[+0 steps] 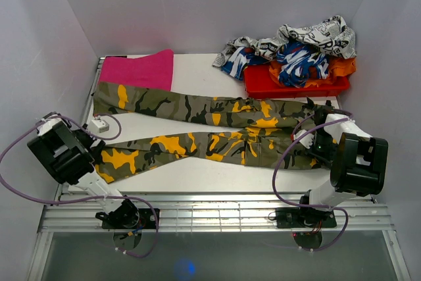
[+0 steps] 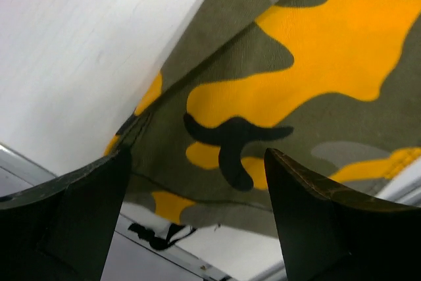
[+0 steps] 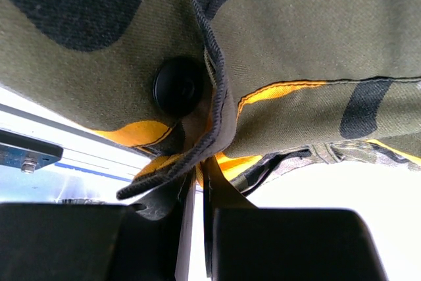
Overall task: Fold and stack the trousers
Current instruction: Flatten the trousers out
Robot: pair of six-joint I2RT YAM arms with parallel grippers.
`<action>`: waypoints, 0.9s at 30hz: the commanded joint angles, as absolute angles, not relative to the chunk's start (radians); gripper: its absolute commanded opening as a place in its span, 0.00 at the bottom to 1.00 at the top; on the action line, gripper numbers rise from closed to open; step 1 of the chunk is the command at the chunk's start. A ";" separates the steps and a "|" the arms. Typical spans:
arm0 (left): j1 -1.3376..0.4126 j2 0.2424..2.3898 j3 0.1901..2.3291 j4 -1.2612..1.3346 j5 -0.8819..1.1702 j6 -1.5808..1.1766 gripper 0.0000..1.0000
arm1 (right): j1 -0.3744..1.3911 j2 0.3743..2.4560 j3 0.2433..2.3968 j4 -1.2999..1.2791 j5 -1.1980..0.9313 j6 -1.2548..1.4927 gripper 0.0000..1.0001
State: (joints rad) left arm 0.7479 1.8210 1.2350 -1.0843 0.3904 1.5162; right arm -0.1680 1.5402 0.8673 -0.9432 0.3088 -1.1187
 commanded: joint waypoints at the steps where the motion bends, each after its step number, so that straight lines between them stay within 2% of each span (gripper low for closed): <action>1: 0.713 1.734 1.116 -0.856 0.333 1.493 0.94 | -0.176 1.539 0.868 -1.009 0.342 -1.181 0.08; 3: 0.683 1.692 1.056 -0.746 0.308 1.491 0.94 | -0.176 1.526 0.859 -1.011 0.350 -1.193 0.08; 6: 0.669 1.677 1.037 -0.805 0.316 1.512 0.92 | -0.179 1.519 0.848 -1.011 0.351 -1.195 0.08; 12: 0.686 1.696 1.259 -1.105 0.399 1.546 0.88 | -0.201 1.500 0.833 -1.015 0.353 -1.212 0.08; 14: 0.687 1.745 1.374 -1.156 0.413 1.533 0.88 | -0.207 1.496 0.830 -1.012 0.351 -1.216 0.08; 17: 0.690 1.802 1.437 -1.180 0.408 1.519 0.88 | -0.215 1.497 0.821 -1.006 0.350 -1.216 0.08; 27: 0.690 1.861 1.296 -1.007 0.313 1.519 0.88 | -0.216 1.493 0.825 -1.011 0.351 -1.206 0.08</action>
